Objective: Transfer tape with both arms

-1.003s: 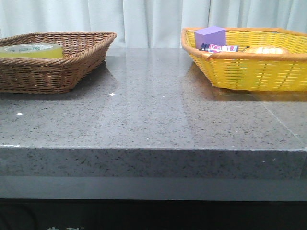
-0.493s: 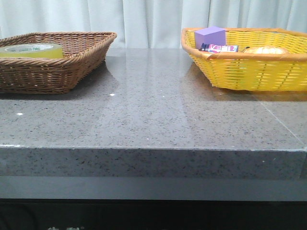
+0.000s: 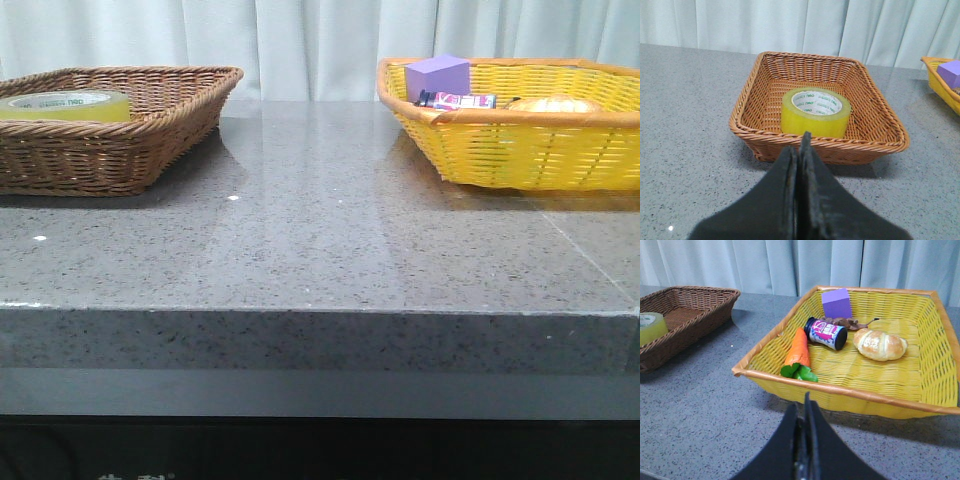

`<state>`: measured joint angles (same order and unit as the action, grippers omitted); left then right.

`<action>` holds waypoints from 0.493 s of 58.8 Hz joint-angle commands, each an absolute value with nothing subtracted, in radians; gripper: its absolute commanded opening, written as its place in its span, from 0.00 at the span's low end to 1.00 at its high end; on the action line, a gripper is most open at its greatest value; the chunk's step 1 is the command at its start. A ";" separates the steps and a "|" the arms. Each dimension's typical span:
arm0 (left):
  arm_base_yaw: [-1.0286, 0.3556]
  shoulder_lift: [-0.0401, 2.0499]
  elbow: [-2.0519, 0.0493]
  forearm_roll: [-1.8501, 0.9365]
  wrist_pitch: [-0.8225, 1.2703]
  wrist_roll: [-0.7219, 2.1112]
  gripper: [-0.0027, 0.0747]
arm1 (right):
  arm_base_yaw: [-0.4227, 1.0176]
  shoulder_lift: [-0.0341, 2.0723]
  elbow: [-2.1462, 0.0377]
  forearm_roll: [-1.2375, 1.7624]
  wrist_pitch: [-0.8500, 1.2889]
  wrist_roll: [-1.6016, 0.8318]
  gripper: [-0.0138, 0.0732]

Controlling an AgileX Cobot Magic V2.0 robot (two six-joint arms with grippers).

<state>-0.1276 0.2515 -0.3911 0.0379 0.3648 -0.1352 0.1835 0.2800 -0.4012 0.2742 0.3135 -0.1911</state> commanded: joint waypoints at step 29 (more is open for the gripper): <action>-0.077 0.083 -0.250 -0.006 0.285 -0.138 0.01 | 0.177 0.287 -0.426 0.281 0.241 -0.191 0.02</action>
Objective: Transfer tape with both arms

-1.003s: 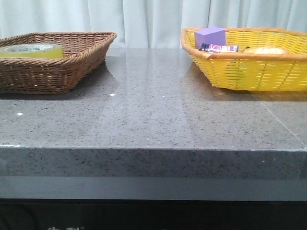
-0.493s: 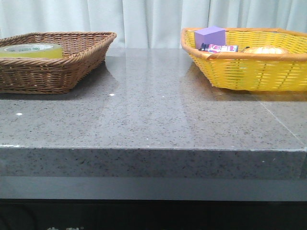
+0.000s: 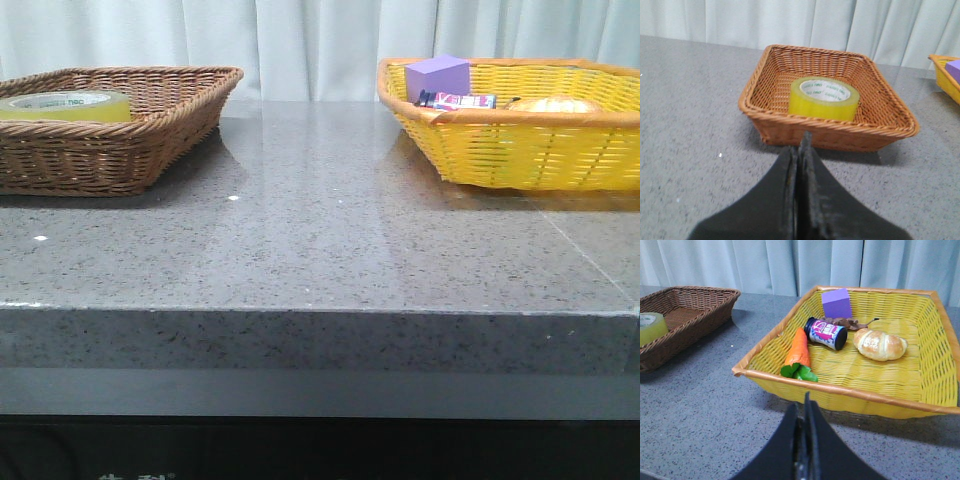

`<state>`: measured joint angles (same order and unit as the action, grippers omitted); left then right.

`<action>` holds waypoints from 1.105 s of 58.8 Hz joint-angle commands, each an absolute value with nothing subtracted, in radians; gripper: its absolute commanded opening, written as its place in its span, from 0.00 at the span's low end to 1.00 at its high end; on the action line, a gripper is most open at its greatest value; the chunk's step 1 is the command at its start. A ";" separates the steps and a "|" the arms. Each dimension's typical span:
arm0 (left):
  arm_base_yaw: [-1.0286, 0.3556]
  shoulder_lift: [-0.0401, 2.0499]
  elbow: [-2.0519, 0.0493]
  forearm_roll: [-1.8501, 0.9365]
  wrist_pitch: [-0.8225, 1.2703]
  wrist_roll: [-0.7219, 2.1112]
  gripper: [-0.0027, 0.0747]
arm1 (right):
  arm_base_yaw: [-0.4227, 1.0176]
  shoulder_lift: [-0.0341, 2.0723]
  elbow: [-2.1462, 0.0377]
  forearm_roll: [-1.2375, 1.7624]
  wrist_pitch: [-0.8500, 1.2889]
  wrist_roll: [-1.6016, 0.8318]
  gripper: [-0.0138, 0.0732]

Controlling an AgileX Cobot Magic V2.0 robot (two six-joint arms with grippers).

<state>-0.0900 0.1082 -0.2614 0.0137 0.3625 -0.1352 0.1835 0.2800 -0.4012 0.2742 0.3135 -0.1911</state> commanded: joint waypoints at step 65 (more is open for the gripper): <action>-0.062 -0.023 0.046 0.000 0.127 -0.138 0.01 | 0.177 0.287 -0.426 0.281 0.242 -0.191 0.02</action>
